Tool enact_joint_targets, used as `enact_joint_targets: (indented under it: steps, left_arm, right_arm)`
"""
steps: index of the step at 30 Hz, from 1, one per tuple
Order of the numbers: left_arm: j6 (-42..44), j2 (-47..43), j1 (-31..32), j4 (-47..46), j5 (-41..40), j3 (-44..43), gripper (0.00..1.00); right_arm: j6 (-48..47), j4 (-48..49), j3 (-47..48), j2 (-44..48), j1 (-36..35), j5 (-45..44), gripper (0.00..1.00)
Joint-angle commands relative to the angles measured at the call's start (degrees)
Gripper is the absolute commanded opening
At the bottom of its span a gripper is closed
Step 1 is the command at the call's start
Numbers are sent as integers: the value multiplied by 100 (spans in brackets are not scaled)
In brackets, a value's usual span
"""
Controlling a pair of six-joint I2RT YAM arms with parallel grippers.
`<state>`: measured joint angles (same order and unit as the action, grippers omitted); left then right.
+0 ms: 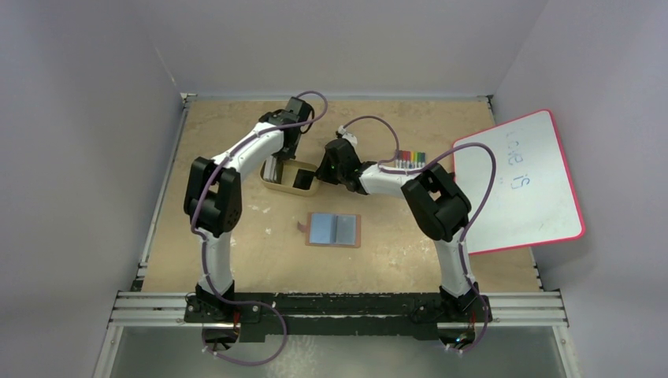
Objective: Put the credit cards into the card holder
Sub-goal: Pick up the credit card from the storage box.
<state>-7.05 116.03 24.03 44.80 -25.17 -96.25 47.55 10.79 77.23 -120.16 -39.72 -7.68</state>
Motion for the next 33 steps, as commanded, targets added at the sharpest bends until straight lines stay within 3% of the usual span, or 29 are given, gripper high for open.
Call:
enact_joint_targets:
  steps: [1, 10, 19, 24, 29, 33]
  left_arm:
    - [-147, -435, 3, 210, -100, -370, 3]
    - [-696, -1004, -32, 83, 639, -260, 0]
    - [-1443, -2074, -219, -947, 2373, 811, 0]
    - [-1978, -2714, -217, -1588, 3261, 1642, 0]
    - [-3166, -3363, -203, -3045, 4392, 3064, 0]
    - [-3860, -3788, 1, -3985, 4469, 4076, 0]
  right_arm:
    - [-114, -462, 15, -79, 44, 81, 24]
    - [-241, -586, 56, 381, 182, 325, 39]
    - [-774, -683, -365, 1327, 419, 945, 54]
    - [-889, -879, -944, 2013, 429, 1071, 53]
    - [-936, -997, -1692, 2709, 415, 852, 44]
    - [-737, -991, -2381, 3195, 379, 1007, 37]
